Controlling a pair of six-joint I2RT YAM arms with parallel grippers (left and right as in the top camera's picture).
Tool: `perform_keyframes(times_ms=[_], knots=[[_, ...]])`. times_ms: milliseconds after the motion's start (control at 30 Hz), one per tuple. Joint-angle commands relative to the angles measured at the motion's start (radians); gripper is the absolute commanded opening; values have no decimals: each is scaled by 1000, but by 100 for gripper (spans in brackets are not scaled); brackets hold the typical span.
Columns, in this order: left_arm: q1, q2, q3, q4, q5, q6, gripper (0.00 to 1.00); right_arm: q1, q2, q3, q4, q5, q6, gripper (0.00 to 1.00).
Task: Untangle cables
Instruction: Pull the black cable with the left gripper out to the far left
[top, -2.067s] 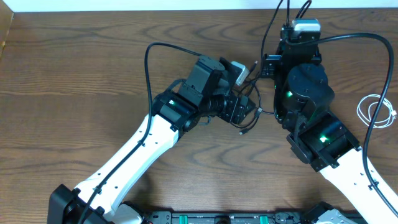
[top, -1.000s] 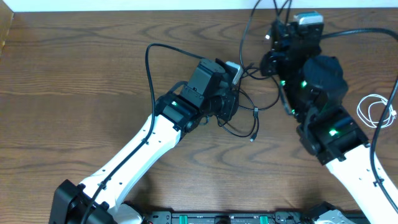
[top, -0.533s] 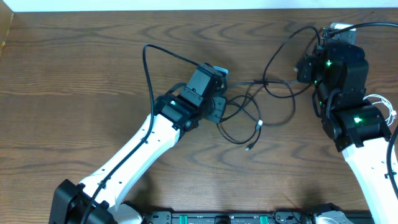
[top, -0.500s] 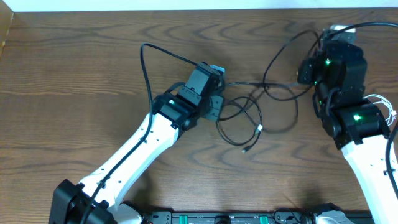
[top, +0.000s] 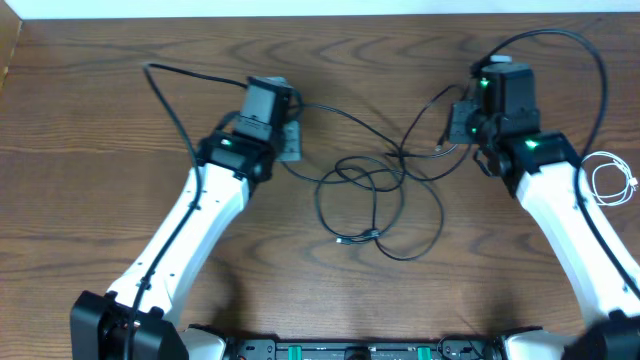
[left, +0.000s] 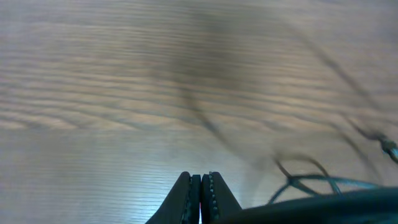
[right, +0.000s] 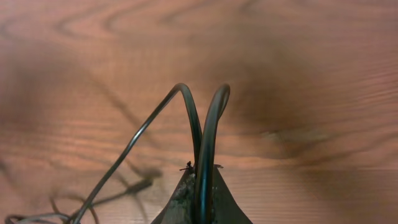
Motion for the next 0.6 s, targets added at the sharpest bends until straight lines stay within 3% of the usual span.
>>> perform_keyframes(times_ms=[0, 400, 567], knots=[[61, 8, -8, 2, -26, -23, 8, 2, 84, 8, 4, -122, 8, 1], [230, 124, -9, -34, -91, -32, 8, 7, 374, 8, 9, -390, 12, 1], [308, 254, -9, -34, -89, -164, 8, 14, 500, 8, 26, -412, 148, 1]])
